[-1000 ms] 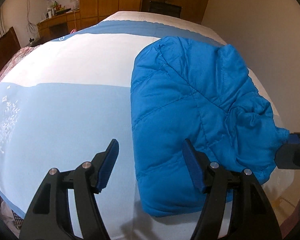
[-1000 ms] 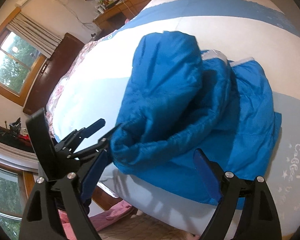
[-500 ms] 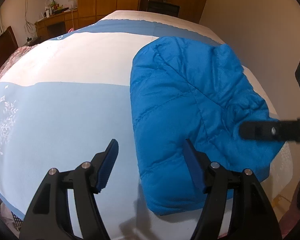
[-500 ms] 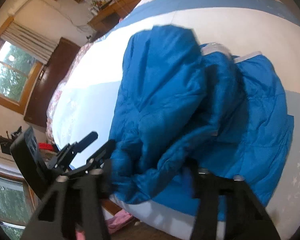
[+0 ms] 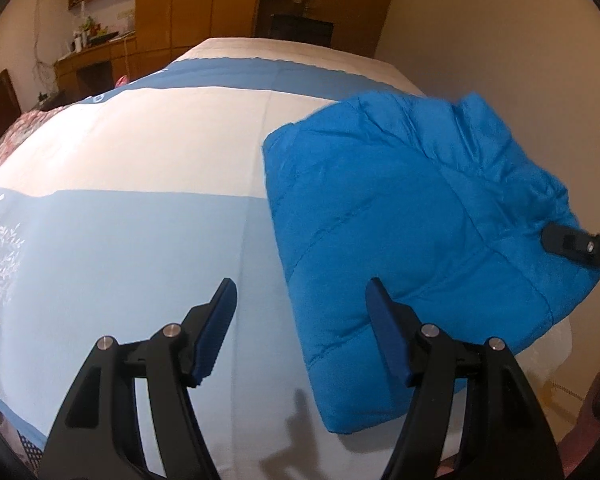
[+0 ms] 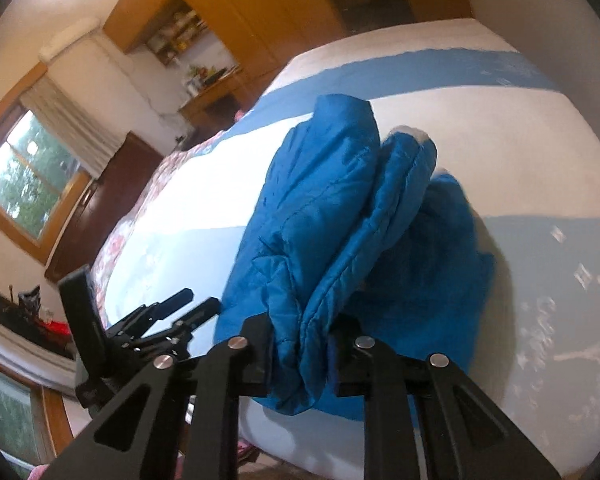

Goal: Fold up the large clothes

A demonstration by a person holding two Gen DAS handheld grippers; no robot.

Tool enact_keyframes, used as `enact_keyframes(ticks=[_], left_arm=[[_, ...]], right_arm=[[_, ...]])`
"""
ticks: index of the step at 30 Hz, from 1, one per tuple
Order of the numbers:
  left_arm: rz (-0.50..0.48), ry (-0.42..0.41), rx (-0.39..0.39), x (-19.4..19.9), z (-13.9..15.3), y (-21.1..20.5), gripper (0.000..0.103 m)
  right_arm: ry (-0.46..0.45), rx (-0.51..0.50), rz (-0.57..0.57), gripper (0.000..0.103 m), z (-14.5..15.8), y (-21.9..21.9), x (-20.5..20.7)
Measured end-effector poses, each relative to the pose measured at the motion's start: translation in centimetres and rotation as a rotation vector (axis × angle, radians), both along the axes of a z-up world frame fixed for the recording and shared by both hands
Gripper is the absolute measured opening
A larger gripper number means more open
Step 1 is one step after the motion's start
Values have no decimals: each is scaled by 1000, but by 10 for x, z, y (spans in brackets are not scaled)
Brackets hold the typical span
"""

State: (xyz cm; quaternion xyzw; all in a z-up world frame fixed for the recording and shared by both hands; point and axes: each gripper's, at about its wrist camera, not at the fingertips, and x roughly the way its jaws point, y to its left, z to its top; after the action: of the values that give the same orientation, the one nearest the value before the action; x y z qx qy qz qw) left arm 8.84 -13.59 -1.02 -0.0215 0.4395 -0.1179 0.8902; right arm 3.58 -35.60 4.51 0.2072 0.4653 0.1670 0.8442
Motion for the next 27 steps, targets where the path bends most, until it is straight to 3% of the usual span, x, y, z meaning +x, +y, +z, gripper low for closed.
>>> enact_keyframes(ticks=[6, 16, 22, 27], left_arm=[[-58, 16, 18, -2, -11, -28, 67], [-81, 63, 19, 4, -31, -32, 68], [-72, 77, 5, 6, -38, -33, 68], [-72, 49, 30, 4, -31, -35, 68]], right_arm=[[64, 69, -68, 18, -43, -38, -17], [138, 89, -82, 21, -104, -43, -21], [129, 9, -71, 25, -98, -30, -20], [82, -115, -89, 51, -61, -27, -27]])
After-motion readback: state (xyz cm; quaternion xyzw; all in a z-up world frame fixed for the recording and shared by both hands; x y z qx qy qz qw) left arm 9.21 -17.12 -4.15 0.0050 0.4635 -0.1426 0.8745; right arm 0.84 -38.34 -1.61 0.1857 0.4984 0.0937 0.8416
